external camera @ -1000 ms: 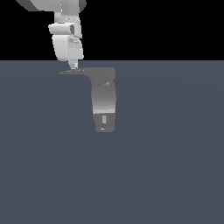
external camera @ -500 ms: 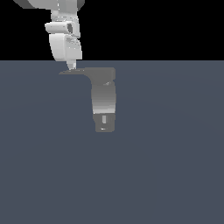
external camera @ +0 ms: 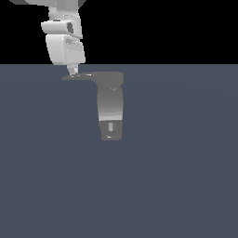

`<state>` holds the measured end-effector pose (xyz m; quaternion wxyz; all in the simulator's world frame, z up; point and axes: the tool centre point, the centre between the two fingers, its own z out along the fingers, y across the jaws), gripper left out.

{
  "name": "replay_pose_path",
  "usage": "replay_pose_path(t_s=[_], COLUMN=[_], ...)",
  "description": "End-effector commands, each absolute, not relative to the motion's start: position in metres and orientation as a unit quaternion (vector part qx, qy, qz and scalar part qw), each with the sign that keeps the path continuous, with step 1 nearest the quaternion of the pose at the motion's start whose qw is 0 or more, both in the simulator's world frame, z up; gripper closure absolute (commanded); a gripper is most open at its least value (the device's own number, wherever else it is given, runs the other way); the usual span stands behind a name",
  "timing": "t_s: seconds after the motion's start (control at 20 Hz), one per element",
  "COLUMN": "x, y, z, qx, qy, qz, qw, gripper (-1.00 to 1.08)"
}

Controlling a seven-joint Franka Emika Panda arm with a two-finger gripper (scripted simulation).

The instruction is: Turn on the faucet by rotating a designated handle.

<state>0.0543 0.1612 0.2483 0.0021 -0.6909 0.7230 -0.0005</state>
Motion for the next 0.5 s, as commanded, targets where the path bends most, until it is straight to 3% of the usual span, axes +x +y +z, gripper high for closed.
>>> replay_pose_path(t_s=[0.0,0.45], x=[0.045,0.019], y=[0.161,0.164], z=[0.248,0.248], qx=[-0.691,-0.691], qy=[0.723,0.723], qz=[0.0,0.0], qw=[0.0,0.0], gripper=[1.08,1.08])
